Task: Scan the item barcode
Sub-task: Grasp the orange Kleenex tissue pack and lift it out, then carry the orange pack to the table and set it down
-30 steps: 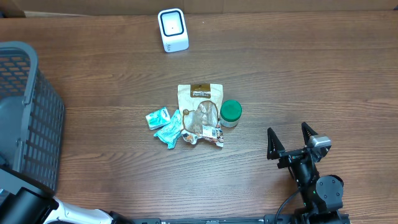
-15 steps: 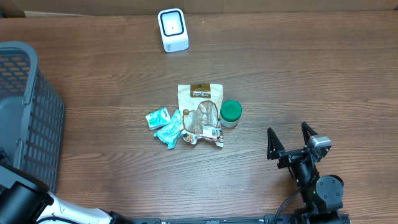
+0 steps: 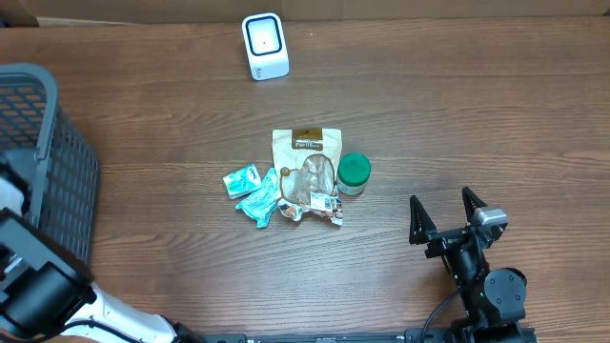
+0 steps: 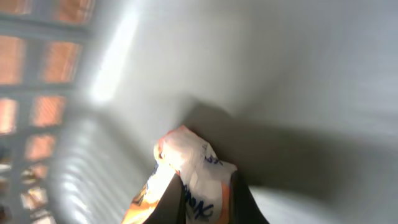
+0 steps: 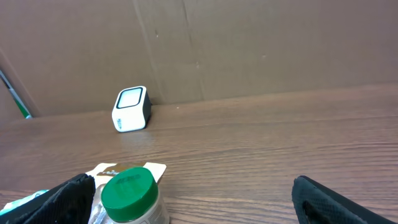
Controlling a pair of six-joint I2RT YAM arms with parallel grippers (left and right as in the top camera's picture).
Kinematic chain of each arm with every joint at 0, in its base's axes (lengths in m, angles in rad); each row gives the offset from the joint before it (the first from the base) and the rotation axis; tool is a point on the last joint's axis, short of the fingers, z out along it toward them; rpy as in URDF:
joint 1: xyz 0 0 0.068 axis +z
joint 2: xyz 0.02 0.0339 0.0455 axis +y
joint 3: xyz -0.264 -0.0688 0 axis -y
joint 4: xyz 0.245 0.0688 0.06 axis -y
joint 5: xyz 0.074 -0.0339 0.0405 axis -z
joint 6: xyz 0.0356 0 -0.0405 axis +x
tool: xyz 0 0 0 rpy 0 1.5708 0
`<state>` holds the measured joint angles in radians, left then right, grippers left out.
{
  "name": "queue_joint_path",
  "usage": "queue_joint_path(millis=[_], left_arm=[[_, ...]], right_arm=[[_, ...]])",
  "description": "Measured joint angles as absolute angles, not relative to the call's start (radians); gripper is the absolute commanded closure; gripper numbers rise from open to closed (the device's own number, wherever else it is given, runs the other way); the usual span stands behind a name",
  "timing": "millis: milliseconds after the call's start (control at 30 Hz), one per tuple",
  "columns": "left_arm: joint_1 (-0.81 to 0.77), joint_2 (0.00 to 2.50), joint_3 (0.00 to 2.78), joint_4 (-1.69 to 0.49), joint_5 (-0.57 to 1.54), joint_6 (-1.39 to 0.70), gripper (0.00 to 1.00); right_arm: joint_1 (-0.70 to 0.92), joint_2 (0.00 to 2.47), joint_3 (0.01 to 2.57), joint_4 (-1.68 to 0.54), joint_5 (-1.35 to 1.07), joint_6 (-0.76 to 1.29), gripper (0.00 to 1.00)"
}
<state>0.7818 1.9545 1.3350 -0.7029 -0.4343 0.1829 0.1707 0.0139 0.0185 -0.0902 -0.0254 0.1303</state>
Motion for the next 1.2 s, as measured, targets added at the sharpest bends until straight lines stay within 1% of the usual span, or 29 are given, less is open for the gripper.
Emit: queue_joint_path(millis=[200, 300, 467, 600, 733, 867, 1033, 1200], left_arm=[[0.723, 1.943, 1.496, -0.871, -0.263, 0.040, 0.96], [0.708, 1.905, 1.599, -0.922, -0.214, -0.013, 0.96], [0.670, 1.788, 1.799, -0.987, -0.166, -0.067, 0.96], [0.609, 1.652, 1.911, -1.032, -0.114, -0.084, 0.96], [0.508, 1.496, 1.939, -1.105, -0.001, -0.108, 0.96], [0.403, 1.422, 1.947, -1.203, 0.064, -0.169, 0.95], [0.222, 1.417, 1.928, -1.357, 0.099, -0.250, 0.95], [0.046, 1.455, 1.769, -1.348, 0.109, -0.307, 0.95]], right_arm=[[0.171, 0.014, 0.019, -0.090, -0.026, 0.130, 0.00], [0.171, 0.014, 0.019, -0.090, -0.025, 0.131, 0.00], [0.171, 0.014, 0.019, -0.090, -0.026, 0.131, 0.00], [0.171, 0.014, 0.019, -0.089, -0.026, 0.130, 0.00], [0.171, 0.014, 0.019, -0.090, -0.025, 0.130, 0.00], [0.171, 0.014, 0.019, -0.090, -0.026, 0.130, 0.00], [0.171, 0.014, 0.019, -0.090, -0.026, 0.130, 0.00], [0.171, 0.014, 0.019, -0.089, -0.025, 0.130, 0.00]])
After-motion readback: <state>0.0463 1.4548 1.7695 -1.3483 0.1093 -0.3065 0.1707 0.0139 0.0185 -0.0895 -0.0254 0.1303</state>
